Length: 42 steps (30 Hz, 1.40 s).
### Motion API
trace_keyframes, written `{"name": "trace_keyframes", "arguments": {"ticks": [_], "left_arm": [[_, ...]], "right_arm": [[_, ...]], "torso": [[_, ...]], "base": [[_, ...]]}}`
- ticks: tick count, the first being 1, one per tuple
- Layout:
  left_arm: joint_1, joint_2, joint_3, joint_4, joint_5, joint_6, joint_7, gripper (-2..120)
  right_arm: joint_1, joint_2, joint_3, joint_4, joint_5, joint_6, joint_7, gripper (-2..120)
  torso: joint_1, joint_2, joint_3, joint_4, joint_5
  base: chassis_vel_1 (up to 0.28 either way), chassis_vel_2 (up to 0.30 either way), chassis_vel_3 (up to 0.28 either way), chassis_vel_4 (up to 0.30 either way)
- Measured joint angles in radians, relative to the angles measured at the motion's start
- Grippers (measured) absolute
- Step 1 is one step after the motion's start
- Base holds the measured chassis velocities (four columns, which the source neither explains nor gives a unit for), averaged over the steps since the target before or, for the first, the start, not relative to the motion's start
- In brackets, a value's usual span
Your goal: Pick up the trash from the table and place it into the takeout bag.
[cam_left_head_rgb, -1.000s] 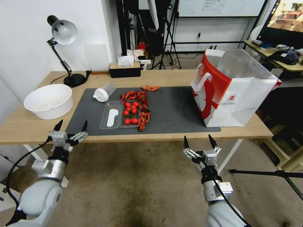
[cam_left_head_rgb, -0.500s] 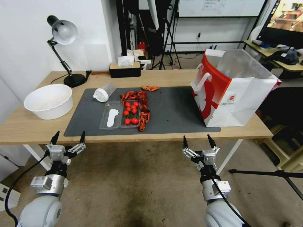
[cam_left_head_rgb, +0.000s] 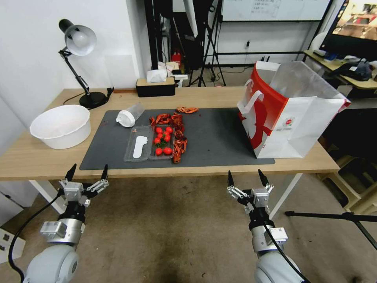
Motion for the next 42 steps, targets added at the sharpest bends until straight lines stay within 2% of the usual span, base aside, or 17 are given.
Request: {"name": "trace_keyframes", "arguments": {"ticks": [2,5,6,10,12,15,25,26,31,36,40,42], "left_arm": [[-0.009,0.005,0.004,-0.001,-0.004,0.009,0.000,100],[-0.090,0.053,0.047,0.002,-0.041,0.077,0.000,100],[-0.090,0.053,0.047,0.002,-0.041,0.077,0.000,100],[-0.234,0.125,0.128,0.046,-0.122,0.140,0.001,100],[-0.251,0.133,0.139,0.054,-0.131,0.145,0.001,100],[-0.356,0.193,0.220,0.114,-0.220,0.183,0.013,100],[-0.524,0.282,0.323,0.249,-0.345,0.244,0.047,100],[-0.584,0.306,0.354,0.290,-0.384,0.262,0.059,100],[-0.694,0.329,0.409,0.342,-0.488,0.315,0.067,100],[-0.726,0.328,0.433,0.360,-0.502,0.325,0.068,100],[-0.791,0.313,0.483,0.402,-0.524,0.343,0.068,100],[-0.857,0.293,0.540,0.456,-0.526,0.347,0.072,100]], "right_arm": [[0.000,0.000,0.000,0.000,0.000,0.000,0.000,100],[0.000,-0.001,0.001,0.002,0.000,0.000,0.000,100],[0.000,-0.001,0.001,0.002,0.000,0.000,0.000,100],[0.001,-0.001,0.000,0.002,-0.002,-0.003,0.000,100],[0.000,-0.001,-0.001,0.002,-0.002,-0.003,0.000,100],[0.000,0.001,-0.001,0.002,-0.004,-0.006,0.001,100],[-0.002,0.002,0.002,0.002,-0.007,-0.010,0.002,100],[-0.003,0.003,0.003,0.003,-0.009,-0.011,0.002,100],[-0.001,0.002,0.003,0.003,-0.010,-0.013,0.002,100],[0.000,0.001,0.004,0.003,-0.010,-0.015,0.003,100],[0.002,0.001,0.010,0.003,-0.010,-0.019,0.006,100],[-0.001,0.000,0.023,0.005,-0.008,-0.020,0.006,100]], "torso": [[0.000,0.000,0.000,0.0000,-0.0001],[0.000,0.000,0.000,-0.0003,0.0001],[0.000,0.000,0.000,-0.0003,0.0001],[0.000,0.000,0.000,-0.0003,0.0001],[0.000,0.000,0.000,-0.0003,-0.0002],[0.000,0.000,0.000,-0.0002,-0.0002],[0.000,0.000,0.000,0.0000,-0.0004],[0.000,0.000,0.000,-0.0002,0.0000],[0.000,0.000,0.000,-0.0001,0.0001],[0.000,0.000,0.000,-0.0001,-0.0001],[0.000,0.000,0.000,-0.0001,0.0000],[0.000,0.000,0.000,-0.0002,0.0000]], "base": [[0.000,0.000,0.000,0.000],[0.000,0.000,0.000,0.000],[0.000,0.000,0.000,0.000],[0.000,0.000,0.000,0.000],[0.000,0.000,0.000,0.000],[0.000,0.000,0.000,0.000],[0.000,0.000,0.000,0.000],[0.000,0.000,0.000,0.000],[0.000,0.000,0.000,0.000],[0.000,0.000,0.000,0.000],[0.000,0.000,0.000,0.000],[0.000,0.000,0.000,0.000]]}}
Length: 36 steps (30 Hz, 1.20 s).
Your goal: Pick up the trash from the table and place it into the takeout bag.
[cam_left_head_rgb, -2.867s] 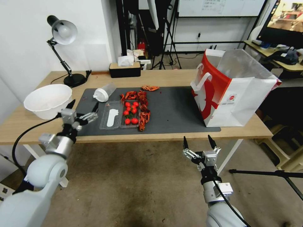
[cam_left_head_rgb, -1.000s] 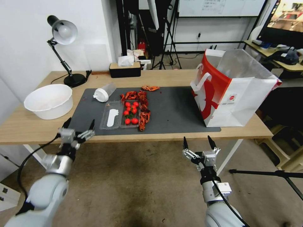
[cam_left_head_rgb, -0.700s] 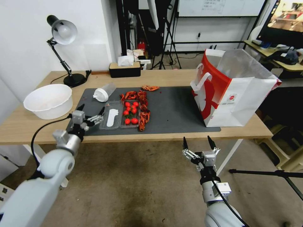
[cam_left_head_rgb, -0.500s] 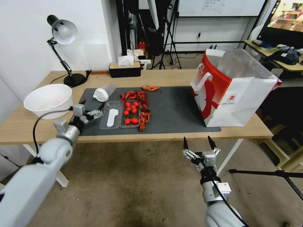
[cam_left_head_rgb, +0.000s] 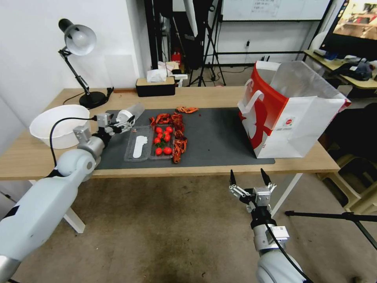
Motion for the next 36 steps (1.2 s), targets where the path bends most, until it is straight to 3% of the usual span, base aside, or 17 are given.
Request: {"name": "trace_keyframes", "arguments": {"ticks": [16,36], "left_arm": [[-0.148,-0.033,0.099,0.207,0.043,-0.021,0.066,100],[-0.268,-0.088,0.187,0.373,0.137,-0.050,0.094,100]], "right_arm": [[-0.001,0.000,0.013,0.003,0.003,0.001,0.001,100],[-0.003,0.001,0.015,-0.005,0.003,0.008,0.001,100]], "torso": [[0.000,0.000,0.000,0.0001,0.0000],[0.000,0.000,0.000,-0.0001,0.0000]], "base": [[0.000,0.000,0.000,0.000],[0.000,0.000,0.000,0.000]]}}
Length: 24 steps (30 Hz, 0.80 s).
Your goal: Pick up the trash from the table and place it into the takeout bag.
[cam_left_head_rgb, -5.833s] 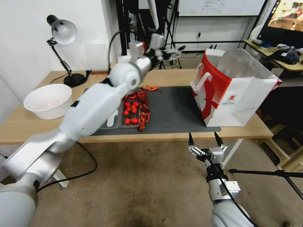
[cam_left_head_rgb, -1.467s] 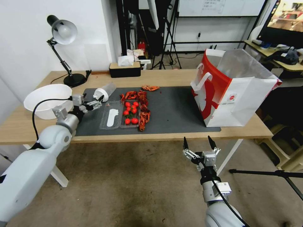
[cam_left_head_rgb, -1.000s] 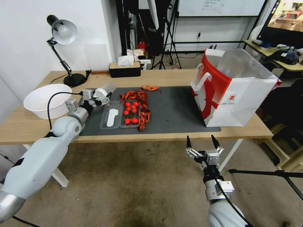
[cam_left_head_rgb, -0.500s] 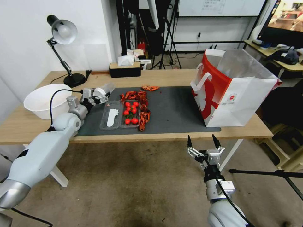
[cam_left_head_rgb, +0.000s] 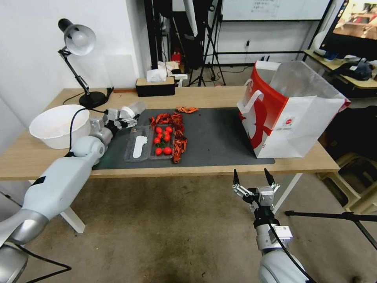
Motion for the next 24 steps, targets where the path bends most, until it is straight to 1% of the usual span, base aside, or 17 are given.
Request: {"name": "trace_keyframes", "arguments": {"ticks": [5,7,9,10,11,13,14,21,24], "left_arm": [[-0.007,-0.006,0.005,0.017,0.017,0.000,-0.002,98],[-0.009,-0.009,0.005,0.022,0.026,0.000,-0.008,88],[-0.009,-0.009,0.005,0.023,0.028,0.000,-0.012,86],[-0.010,-0.010,0.005,0.025,0.033,-0.001,-0.019,80],[-0.011,-0.011,0.006,0.026,0.035,-0.001,-0.022,76],[-0.012,-0.011,0.007,0.027,0.036,-0.001,-0.023,74],[-0.014,-0.011,0.008,0.027,0.036,-0.002,-0.024,71],[-0.013,-0.009,0.008,0.021,0.036,-0.002,-0.025,70],[-0.002,-0.005,-0.004,0.000,0.035,-0.003,-0.024,70]], "right_arm": [[0.003,0.000,0.000,-0.001,0.000,0.000,0.000,100],[0.006,0.001,-0.001,-0.003,0.000,0.000,0.000,100],[0.006,0.001,-0.002,-0.004,0.000,0.000,0.000,100],[0.007,0.002,-0.004,-0.006,0.000,0.000,0.000,100],[0.008,0.002,-0.005,-0.007,0.000,0.000,0.000,100],[0.008,0.002,-0.005,-0.008,0.000,-0.001,0.000,100],[0.009,0.003,-0.005,-0.008,0.000,-0.001,0.000,100],[0.009,0.004,-0.006,-0.010,0.000,-0.001,0.000,100],[0.009,0.004,-0.006,-0.011,0.000,-0.001,0.000,100]], "torso": [[0.000,0.000,0.000,0.0002,0.0000],[0.000,0.000,0.000,0.0001,-0.0001],[0.000,0.000,0.000,0.0001,0.0000],[0.000,0.000,0.000,0.0001,0.0000],[0.000,0.000,0.000,0.0001,0.0000],[0.000,0.000,0.000,0.0001,0.0000],[0.000,0.000,0.000,0.0000,0.0000],[0.000,0.000,0.000,0.0000,0.0000],[0.000,0.000,0.000,0.0000,-0.0001]], "base": [[0.000,0.000,0.000,0.000],[0.000,0.000,0.000,0.000],[0.000,0.000,0.000,0.000],[0.000,0.000,0.000,0.000],[0.000,0.000,0.000,0.000],[0.000,0.000,0.000,0.000],[0.000,0.000,0.000,0.000],[0.000,0.000,0.000,0.000],[0.000,0.000,0.000,0.000]]}}
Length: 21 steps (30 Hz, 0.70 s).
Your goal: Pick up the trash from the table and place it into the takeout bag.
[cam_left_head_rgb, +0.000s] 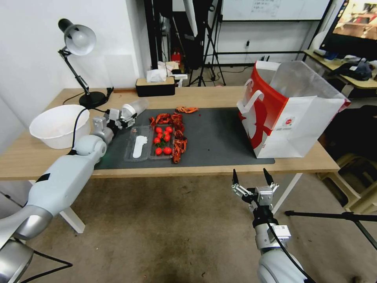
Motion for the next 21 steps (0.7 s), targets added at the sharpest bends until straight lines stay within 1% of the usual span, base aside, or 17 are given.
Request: {"name": "trace_keyframes", "arguments": {"ticks": [1,3,5,7,9,11,13,15,17,18,19,21], "left_arm": [[0.005,0.003,-0.006,-0.010,-0.001,0.000,0.000,70],[0.020,0.018,-0.024,-0.058,-0.005,0.000,0.001,70],[0.022,0.023,-0.028,-0.071,-0.007,0.000,0.001,70],[0.023,0.036,-0.035,-0.114,-0.027,-0.001,0.001,70],[0.022,0.039,-0.036,-0.126,-0.032,-0.001,0.000,70],[0.017,0.054,-0.038,-0.186,-0.064,-0.001,-0.001,70],[0.014,0.056,-0.038,-0.201,-0.072,-0.001,-0.001,70],[-0.012,0.057,-0.024,-0.261,-0.110,-0.002,0.005,70],[-0.020,0.055,-0.018,-0.271,-0.117,-0.003,0.006,70],[-0.044,0.048,0.005,-0.293,-0.132,-0.006,0.012,70],[-0.044,0.048,0.005,-0.293,-0.132,-0.006,0.012,70],[-0.072,0.037,0.038,-0.308,-0.146,-0.015,0.019,70]], "right_arm": [[0.000,0.000,0.000,0.000,0.000,0.000,0.000,100],[0.000,0.000,0.000,0.000,0.000,0.000,0.000,100],[0.000,0.000,-0.001,0.000,0.000,0.000,0.000,100],[0.002,0.000,-0.003,0.001,-0.001,0.000,0.000,100],[0.002,0.000,-0.003,0.001,-0.001,0.000,0.000,100],[0.003,0.000,-0.005,0.003,-0.002,-0.001,-0.001,100],[0.003,0.000,-0.006,0.003,-0.002,-0.001,-0.001,100],[0.002,0.000,-0.006,0.004,-0.003,-0.002,-0.001,100],[0.001,0.000,-0.006,0.005,-0.003,-0.002,-0.001,100],[0.000,0.000,-0.006,0.007,-0.003,-0.003,-0.001,100],[0.000,0.000,-0.006,0.007,-0.003,-0.003,-0.001,100],[-0.002,0.001,-0.006,0.008,-0.004,-0.003,-0.001,100]], "torso": [[0.000,0.000,0.000,0.0000,0.0000],[0.000,0.000,0.000,0.0002,0.0000],[0.000,0.000,0.000,0.0002,0.0002],[0.000,0.000,0.000,0.0002,0.0001],[0.000,0.000,0.000,0.0001,0.0001],[0.000,0.000,0.000,0.0003,-0.0001],[0.000,0.000,0.000,0.0003,0.0001],[0.000,0.000,0.000,0.0003,0.0003],[0.000,0.000,0.000,0.0001,0.0002],[0.000,0.000,0.000,-0.0001,0.0003],[0.000,0.000,0.000,-0.0001,0.0003],[0.000,0.000,0.000,-0.0002,0.0003]], "base": [[0.000,0.000,0.000,0.000],[0.000,0.000,0.000,0.000],[0.000,0.000,0.000,0.000],[0.000,0.000,0.000,0.000],[0.000,0.000,0.000,0.000],[0.000,0.000,0.000,0.000],[0.000,0.000,0.000,0.000],[0.000,0.000,0.000,0.000],[0.000,0.000,0.000,0.000],[0.000,0.000,0.000,0.000],[0.000,0.000,0.000,0.000],[0.000,0.000,0.000,0.000]]}}
